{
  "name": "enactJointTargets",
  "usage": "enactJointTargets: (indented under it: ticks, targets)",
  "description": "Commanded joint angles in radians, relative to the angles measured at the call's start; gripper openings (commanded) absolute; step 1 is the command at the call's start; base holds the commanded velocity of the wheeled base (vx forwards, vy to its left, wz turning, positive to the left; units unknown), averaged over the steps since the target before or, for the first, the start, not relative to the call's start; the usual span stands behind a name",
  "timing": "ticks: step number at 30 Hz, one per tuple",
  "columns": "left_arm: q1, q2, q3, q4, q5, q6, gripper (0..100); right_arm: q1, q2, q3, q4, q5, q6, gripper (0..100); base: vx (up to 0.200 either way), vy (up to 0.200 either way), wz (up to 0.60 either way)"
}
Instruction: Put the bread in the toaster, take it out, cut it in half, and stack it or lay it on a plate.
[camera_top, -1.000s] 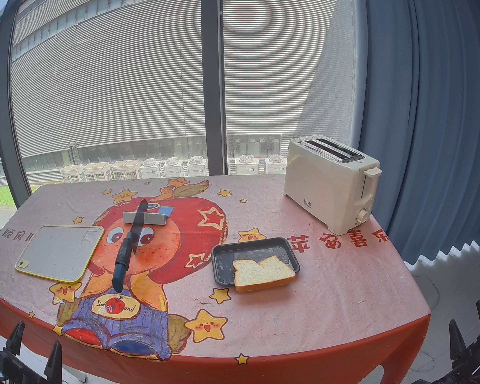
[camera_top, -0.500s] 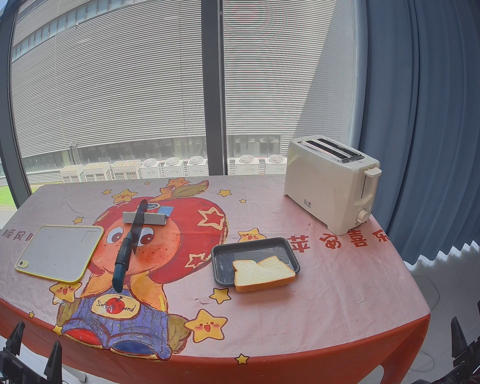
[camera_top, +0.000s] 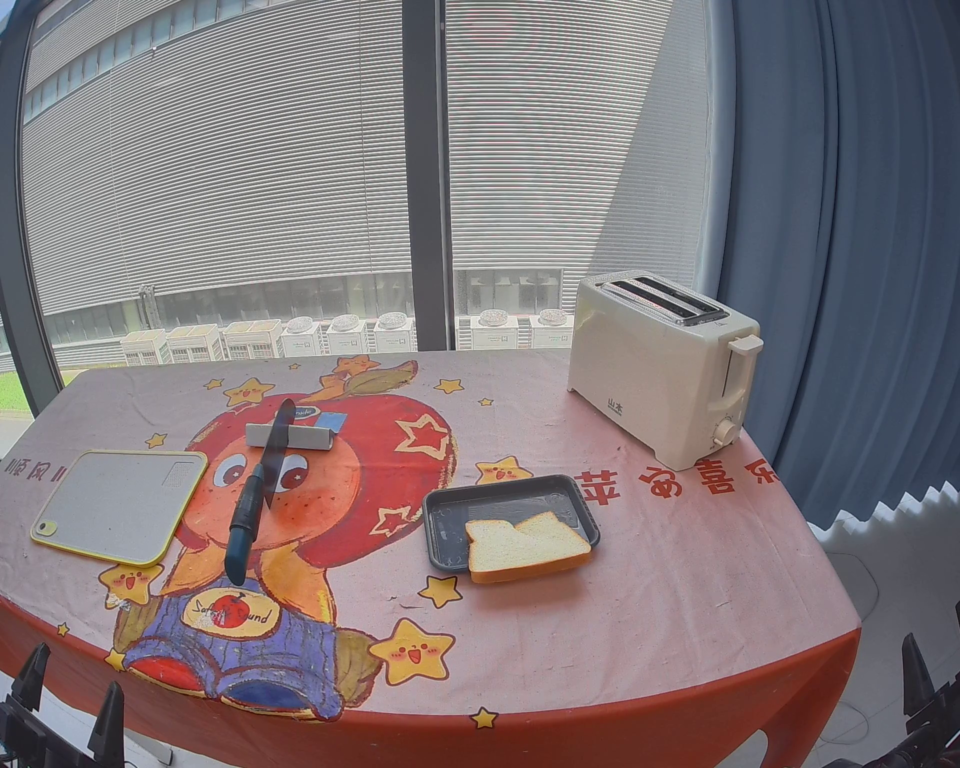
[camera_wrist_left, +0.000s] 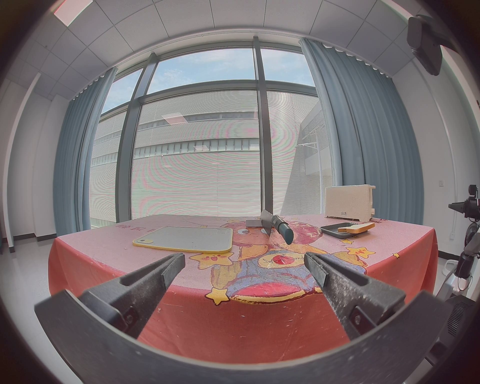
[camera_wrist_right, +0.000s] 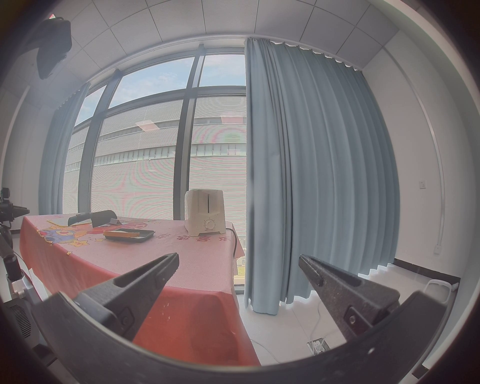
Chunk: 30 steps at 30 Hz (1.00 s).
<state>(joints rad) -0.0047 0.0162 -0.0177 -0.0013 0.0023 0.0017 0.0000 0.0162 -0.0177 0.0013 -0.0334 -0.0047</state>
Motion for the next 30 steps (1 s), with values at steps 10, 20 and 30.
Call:
enactJointTargets:
  ticks: [10, 20, 30]
  targets:
    - [0.0, 0.001, 0.016, 0.0, 0.001, 0.0, 100, 0.0, -0.016, 0.015, -0.006, 0.007, -0.005, 100, 0.0, 0.0, 0.0]
    - [0.0, 0.001, 0.016, 0.0, 0.001, 0.0, 100, 0.0, -0.016, 0.013, -0.181, 0.003, -0.009, 100, 0.0, 0.0, 0.0]
    - [0.0, 0.001, 0.016, 0.0, 0.001, 0.0, 100, 0.0, -0.016, 0.013, -0.211, 0.0, -0.014, 100, 0.0, 0.0, 0.0]
